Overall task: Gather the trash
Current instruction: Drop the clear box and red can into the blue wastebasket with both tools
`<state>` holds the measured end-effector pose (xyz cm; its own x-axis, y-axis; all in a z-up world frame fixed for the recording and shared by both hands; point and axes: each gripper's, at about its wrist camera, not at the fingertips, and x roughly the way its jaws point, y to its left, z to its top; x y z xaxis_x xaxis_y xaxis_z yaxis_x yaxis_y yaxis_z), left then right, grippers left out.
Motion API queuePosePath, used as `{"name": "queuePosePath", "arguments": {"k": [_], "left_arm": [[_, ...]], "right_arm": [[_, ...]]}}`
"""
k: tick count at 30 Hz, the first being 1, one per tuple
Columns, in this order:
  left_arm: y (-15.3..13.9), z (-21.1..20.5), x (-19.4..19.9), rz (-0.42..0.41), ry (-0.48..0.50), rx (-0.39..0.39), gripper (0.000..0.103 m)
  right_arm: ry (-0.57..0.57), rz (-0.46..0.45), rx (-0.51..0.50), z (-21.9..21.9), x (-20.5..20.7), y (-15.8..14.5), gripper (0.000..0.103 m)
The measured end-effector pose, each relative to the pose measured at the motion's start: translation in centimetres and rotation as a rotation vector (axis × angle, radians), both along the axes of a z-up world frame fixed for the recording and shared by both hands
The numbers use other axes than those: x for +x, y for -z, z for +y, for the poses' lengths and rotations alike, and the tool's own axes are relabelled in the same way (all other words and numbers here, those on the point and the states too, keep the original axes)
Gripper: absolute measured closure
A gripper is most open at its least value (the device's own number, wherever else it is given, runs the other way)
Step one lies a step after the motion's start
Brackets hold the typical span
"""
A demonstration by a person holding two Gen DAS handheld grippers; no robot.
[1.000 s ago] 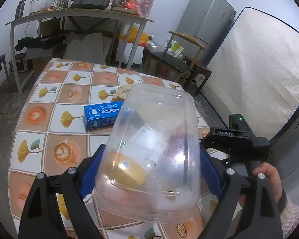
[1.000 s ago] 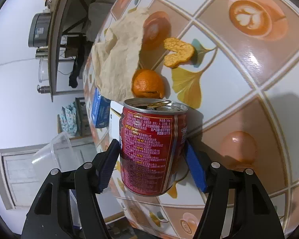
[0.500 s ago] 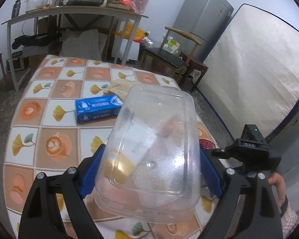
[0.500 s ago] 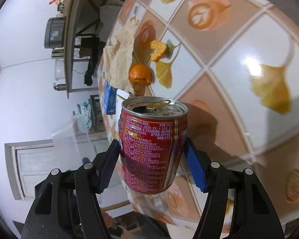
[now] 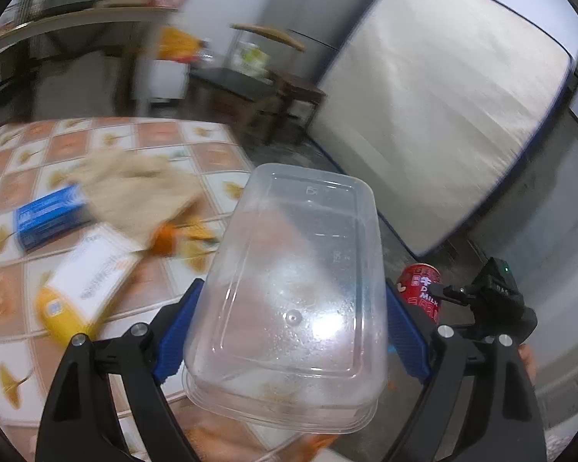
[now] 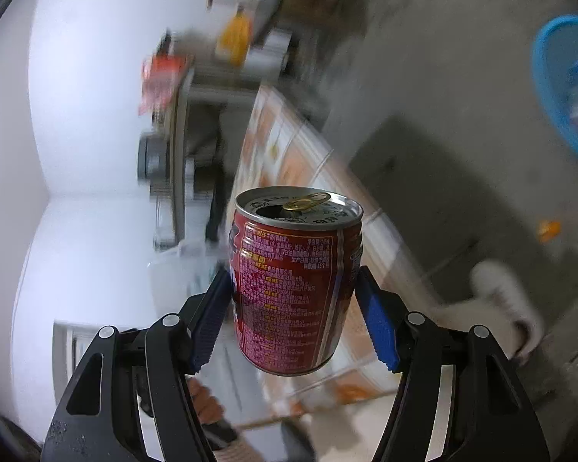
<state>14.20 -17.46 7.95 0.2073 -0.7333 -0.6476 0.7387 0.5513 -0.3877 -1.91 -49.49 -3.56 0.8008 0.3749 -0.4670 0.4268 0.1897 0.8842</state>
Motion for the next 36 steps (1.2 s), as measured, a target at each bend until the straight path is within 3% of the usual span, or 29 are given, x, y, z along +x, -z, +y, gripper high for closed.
{"name": "queuePosePath", "arguments": {"k": [6, 11, 18, 24, 30, 36], "left_arm": [[0.2, -10.7, -3.9, 0.032, 0.165, 0.018, 0.017], [3.7, -20.9, -6.7, 0.162, 0.302, 0.104, 0.017], [13.1, -33.5, -10.7, 0.312, 0.349, 0.321, 0.017], [20.3, -41.2, -12.9, 0.352, 0.338, 0.462, 0.016], [25.2, -46.2, -11.9, 0.381, 0.239, 0.484, 0.012], [25.8, -45.4, -10.9, 0.404, 0.239, 0.454, 0.009]], "right_arm": [[0.287, 0.113, -0.083, -7.8, -12.0, 1.8, 0.041], [0.432, 0.194, -0.043, -10.6, -17.8, 5.8, 0.041], [0.457, 0.271, 0.056, -13.6, -17.7, 12.1, 0.041], [0.438, 0.37, 0.072, -18.2, -15.6, 16.4, 0.041], [0.396, 0.468, 0.106, -21.8, -13.1, 21.1, 0.039], [0.441, 0.484, 0.129, -22.6, -13.4, 22.4, 0.035]]}}
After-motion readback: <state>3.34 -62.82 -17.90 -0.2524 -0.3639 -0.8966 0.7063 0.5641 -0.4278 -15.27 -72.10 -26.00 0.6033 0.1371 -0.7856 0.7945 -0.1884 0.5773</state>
